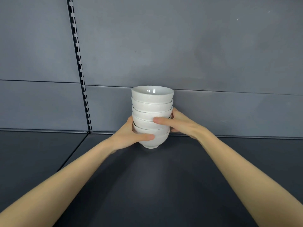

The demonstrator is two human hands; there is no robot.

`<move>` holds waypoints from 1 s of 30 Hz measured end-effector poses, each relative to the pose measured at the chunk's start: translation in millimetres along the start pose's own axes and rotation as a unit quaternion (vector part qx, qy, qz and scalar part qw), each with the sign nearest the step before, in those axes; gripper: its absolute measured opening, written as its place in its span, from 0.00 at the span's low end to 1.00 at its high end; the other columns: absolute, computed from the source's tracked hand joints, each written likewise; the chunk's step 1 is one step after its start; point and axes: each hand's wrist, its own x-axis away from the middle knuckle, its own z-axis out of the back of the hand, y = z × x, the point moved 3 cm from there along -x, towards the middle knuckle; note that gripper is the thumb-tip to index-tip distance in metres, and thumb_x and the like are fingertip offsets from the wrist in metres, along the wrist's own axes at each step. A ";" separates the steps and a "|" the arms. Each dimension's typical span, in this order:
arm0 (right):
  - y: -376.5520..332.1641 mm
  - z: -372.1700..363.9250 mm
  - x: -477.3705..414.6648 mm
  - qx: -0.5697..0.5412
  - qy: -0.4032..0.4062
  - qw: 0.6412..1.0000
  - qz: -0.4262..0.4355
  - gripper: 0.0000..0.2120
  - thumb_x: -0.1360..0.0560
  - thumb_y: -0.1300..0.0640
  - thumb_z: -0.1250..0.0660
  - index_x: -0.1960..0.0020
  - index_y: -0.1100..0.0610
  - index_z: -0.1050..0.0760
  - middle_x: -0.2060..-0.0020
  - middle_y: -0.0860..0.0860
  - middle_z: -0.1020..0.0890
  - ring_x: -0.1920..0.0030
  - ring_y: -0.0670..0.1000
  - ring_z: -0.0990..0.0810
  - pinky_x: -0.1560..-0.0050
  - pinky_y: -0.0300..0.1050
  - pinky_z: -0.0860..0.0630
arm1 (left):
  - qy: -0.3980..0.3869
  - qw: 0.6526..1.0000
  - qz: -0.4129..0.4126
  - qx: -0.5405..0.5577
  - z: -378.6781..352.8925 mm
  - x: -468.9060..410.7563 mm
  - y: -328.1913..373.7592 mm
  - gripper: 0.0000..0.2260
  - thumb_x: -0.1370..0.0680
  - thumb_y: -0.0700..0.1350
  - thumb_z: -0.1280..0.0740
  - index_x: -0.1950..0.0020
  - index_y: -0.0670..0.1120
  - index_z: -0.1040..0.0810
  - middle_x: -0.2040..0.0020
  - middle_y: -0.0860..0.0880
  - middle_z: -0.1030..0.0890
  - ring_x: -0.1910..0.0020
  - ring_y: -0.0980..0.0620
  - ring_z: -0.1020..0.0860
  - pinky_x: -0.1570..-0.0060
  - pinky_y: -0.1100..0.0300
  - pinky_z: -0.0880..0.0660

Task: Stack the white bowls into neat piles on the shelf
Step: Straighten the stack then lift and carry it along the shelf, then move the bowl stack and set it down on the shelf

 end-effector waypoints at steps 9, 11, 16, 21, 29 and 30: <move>-19.8 31.5 18.7 0.212 0.054 0.975 -0.049 0.38 0.31 0.40 0.27 0.28 0.53 0.37 0.32 0.47 0.29 0.34 0.48 0.29 0.42 0.41 0.31 | 0.087 0.929 0.102 -0.344 23.6 21.6 32.6 0.21 0.29 0.56 0.28 0.42 0.47 0.25 0.45 0.53 0.23 0.44 0.51 0.25 0.44 0.56 0.28; -30.9 41.5 32.1 0.258 0.071 0.963 -0.031 0.39 0.29 0.43 0.28 0.25 0.55 0.40 0.28 0.50 0.33 0.29 0.50 0.34 0.38 0.40 0.36 | 0.107 0.908 0.088 -0.394 22.9 33.7 53.7 0.16 0.27 0.56 0.30 0.47 0.48 0.23 0.49 0.53 0.21 0.45 0.48 0.23 0.45 0.54 0.27; -61.9 77.6 82.0 0.322 0.126 0.938 0.017 0.37 0.28 0.45 0.29 0.25 0.55 0.39 0.27 0.50 0.34 0.28 0.52 0.36 0.35 0.42 0.37 | 0.150 0.874 -0.008 -0.461 0.1 53.1 122.0 0.15 0.25 0.54 0.32 0.44 0.46 0.23 0.47 0.50 0.20 0.44 0.45 0.23 0.43 0.50 0.28; -88.5 125.3 157.1 0.380 0.194 0.903 0.052 0.32 0.26 0.46 0.30 0.27 0.55 0.35 0.31 0.53 0.29 0.29 0.54 0.34 0.35 0.45 0.35 | 0.163 0.858 -0.094 -0.477 -55.6 63.5 195.0 0.18 0.24 0.54 0.33 0.38 0.47 0.26 0.38 0.48 0.23 0.39 0.44 0.26 0.43 0.52 0.30; -94.2 207.5 322.6 0.467 0.286 0.835 0.054 0.29 0.25 0.45 0.33 0.28 0.54 0.35 0.30 0.52 0.31 0.30 0.56 0.33 0.33 0.57 0.33 | 0.153 0.849 -0.218 -0.456 -206.6 92.0 292.9 0.23 0.24 0.56 0.35 0.32 0.49 0.31 0.35 0.50 0.27 0.35 0.47 0.30 0.40 0.49 0.29; -91.4 218.1 342.6 0.474 0.294 0.828 0.049 0.28 0.25 0.45 0.33 0.29 0.53 0.35 0.30 0.51 0.32 0.31 0.57 0.32 0.33 0.57 0.33 | 0.150 0.849 -0.231 -0.451 -226.9 94.8 302.0 0.23 0.24 0.56 0.35 0.32 0.49 0.31 0.35 0.50 0.27 0.35 0.47 0.30 0.40 0.49 0.29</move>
